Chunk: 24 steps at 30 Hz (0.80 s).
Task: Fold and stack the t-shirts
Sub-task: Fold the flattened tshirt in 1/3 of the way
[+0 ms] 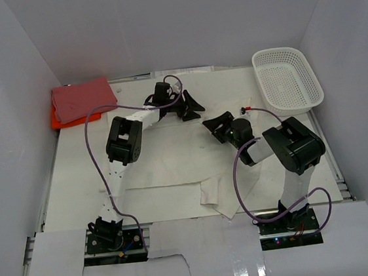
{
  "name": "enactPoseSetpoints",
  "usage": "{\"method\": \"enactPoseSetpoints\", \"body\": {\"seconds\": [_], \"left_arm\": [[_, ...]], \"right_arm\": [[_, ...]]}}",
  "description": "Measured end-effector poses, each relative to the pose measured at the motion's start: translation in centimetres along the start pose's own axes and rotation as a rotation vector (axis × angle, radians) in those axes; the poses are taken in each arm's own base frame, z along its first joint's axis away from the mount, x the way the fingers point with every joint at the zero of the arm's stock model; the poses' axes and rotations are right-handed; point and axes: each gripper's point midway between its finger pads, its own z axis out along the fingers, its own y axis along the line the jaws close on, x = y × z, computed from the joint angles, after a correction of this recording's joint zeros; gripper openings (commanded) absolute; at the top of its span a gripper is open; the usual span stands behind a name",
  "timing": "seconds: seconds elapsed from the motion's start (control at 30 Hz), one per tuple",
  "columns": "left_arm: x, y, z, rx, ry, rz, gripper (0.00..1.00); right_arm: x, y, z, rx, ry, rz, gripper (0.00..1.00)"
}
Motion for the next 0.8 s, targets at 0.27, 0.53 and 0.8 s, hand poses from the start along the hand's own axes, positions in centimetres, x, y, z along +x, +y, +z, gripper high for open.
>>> {"method": "enactPoseSetpoints", "body": {"seconds": [0.27, 0.53, 0.8], "left_arm": [[-0.8, 0.3, -1.2, 0.007, -0.005, -0.047, 0.61], [-1.5, 0.5, -2.2, 0.018, -0.009, -0.069, 0.61], [-1.5, 0.5, -2.3, 0.018, -0.008, -0.072, 0.61]], "right_arm": [[0.4, 1.8, -0.8, -0.086, 0.056, 0.156, 0.17], [0.6, 0.8, -2.8, -0.095, 0.1, 0.31, 0.18], [0.5, 0.4, -5.8, -0.085, 0.124, 0.383, 0.17]]}}
